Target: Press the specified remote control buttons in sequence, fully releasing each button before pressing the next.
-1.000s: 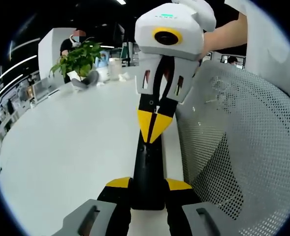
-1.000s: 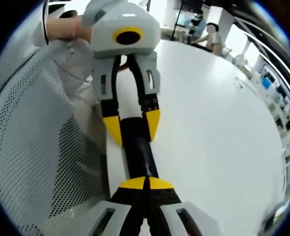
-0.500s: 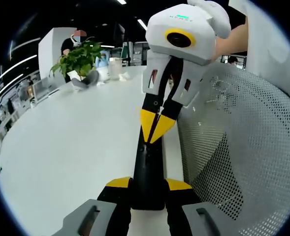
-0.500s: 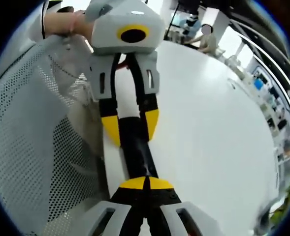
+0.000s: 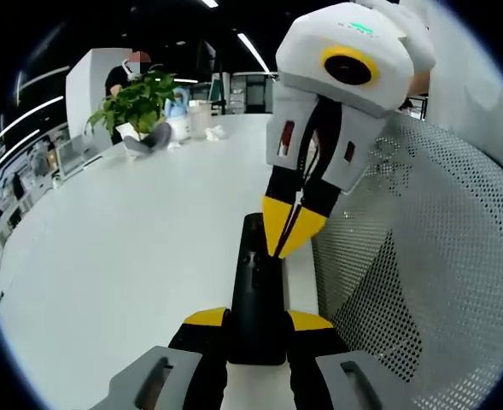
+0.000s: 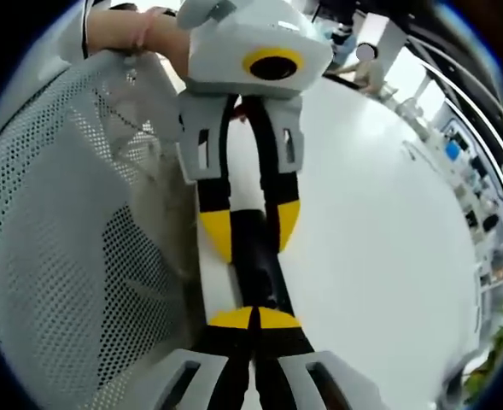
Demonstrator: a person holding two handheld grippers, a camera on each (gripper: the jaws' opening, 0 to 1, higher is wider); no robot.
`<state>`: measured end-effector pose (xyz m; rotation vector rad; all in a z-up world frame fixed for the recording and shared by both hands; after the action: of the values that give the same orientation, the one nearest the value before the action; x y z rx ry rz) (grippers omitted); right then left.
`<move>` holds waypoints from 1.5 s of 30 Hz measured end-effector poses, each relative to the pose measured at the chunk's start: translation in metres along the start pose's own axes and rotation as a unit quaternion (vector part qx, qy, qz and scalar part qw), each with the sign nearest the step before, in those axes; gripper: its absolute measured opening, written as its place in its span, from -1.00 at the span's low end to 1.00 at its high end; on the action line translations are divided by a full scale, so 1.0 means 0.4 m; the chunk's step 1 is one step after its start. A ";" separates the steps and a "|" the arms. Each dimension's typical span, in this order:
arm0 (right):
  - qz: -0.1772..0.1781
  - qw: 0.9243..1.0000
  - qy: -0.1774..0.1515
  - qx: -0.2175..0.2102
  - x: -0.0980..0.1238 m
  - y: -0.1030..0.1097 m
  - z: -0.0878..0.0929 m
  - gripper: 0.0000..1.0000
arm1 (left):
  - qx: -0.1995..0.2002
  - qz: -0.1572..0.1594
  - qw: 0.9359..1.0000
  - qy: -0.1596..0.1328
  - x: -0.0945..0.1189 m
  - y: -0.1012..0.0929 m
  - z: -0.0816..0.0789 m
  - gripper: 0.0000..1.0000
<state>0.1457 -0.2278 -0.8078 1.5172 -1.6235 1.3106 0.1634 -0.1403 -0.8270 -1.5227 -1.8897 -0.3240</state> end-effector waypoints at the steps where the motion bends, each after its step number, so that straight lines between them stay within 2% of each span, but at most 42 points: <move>1: 0.000 1.000 0.000 0.001 0.000 -0.001 -0.001 -1.00 | 0.000 0.000 1.000 0.000 0.000 0.000 0.000 -0.49; 11: 0.001 0.998 0.033 0.056 -0.012 0.007 -0.006 -1.00 | 0.000 0.002 1.000 0.000 0.000 0.001 0.000 -0.49; 22: 0.004 0.997 0.038 0.061 -0.012 0.008 -0.005 -1.00 | -0.002 0.004 1.000 0.000 0.000 -0.001 -0.001 -0.49; 25: 0.006 0.999 0.023 0.033 -0.010 0.006 -0.002 -1.00 | -0.002 0.003 1.000 0.000 0.000 -0.001 -0.001 -0.49; 35: 0.010 1.000 -0.011 -0.023 0.002 -0.006 -0.005 -1.00 | -0.001 0.003 1.000 0.000 0.000 -0.002 0.000 -0.49; 39: 0.010 1.000 -0.005 -0.027 0.004 -0.027 0.003 -1.00 | -0.002 0.003 1.000 0.000 0.000 -0.002 0.000 -0.49; 45: 0.006 1.000 -0.009 -0.029 -0.002 -0.030 0.000 -1.00 | -0.001 0.003 1.000 -0.001 0.000 -0.002 0.000 -0.49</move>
<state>0.1574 -0.2261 -0.8051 1.4897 -1.6700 1.2490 0.1626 -0.1403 -0.8269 -1.5310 -1.8861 -0.3213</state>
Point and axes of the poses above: the point that each gripper's makers call its tool centre point, and the gripper's own axes: x roughly backward along the fingers, y roughly to its left, z roughly out of its underside, the point moved 5 cm from there along x, roughly backward along the fingers, and after that the axes turned 15 degrees about x, right-handed, at the moved point
